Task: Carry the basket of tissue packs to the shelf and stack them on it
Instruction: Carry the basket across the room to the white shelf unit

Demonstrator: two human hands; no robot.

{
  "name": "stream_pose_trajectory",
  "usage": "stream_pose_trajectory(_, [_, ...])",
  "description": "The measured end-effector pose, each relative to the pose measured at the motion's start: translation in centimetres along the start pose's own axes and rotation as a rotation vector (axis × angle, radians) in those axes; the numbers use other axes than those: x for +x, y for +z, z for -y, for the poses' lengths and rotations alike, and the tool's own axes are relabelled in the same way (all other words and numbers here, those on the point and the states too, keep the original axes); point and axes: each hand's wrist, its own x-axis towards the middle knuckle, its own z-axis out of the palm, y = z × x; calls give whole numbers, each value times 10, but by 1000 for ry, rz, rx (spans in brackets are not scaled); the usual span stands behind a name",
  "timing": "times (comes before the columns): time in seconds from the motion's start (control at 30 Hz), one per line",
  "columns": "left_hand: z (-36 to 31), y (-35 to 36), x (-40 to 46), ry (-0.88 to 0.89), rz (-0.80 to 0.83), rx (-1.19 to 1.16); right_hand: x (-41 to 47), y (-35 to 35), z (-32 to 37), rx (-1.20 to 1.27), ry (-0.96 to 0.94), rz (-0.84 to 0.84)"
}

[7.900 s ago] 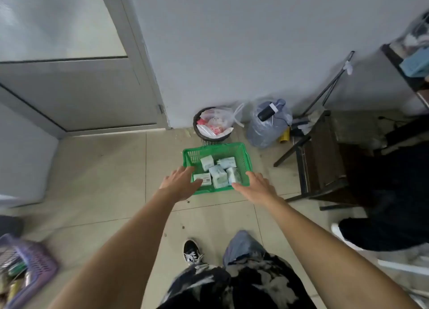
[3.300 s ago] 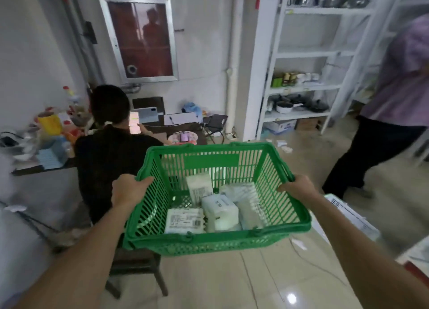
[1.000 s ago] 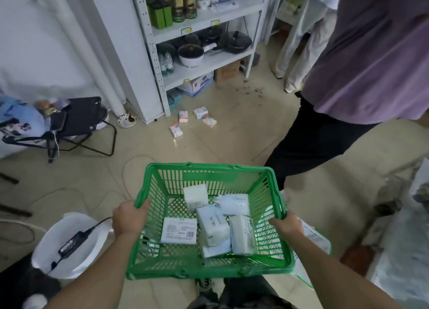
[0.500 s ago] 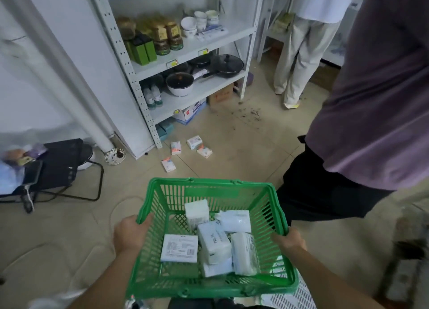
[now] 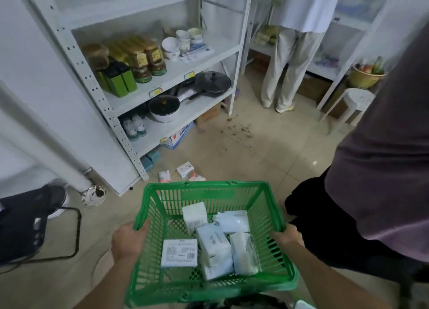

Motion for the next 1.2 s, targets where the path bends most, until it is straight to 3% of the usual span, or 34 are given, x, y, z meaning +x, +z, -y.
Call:
stream_pose_trajectory(0.37, [-128, 29, 150, 135, 73, 97, 99, -13, 93, 133, 81, 46])
stream_pose_trajectory(0.87, [-284, 78, 306, 153, 53, 196, 250, -82, 251, 264, 40, 57])
stream_pose_trajectory(1.2, [-401, 125, 418, 196, 97, 109, 337, -136, 344, 368, 41, -24])
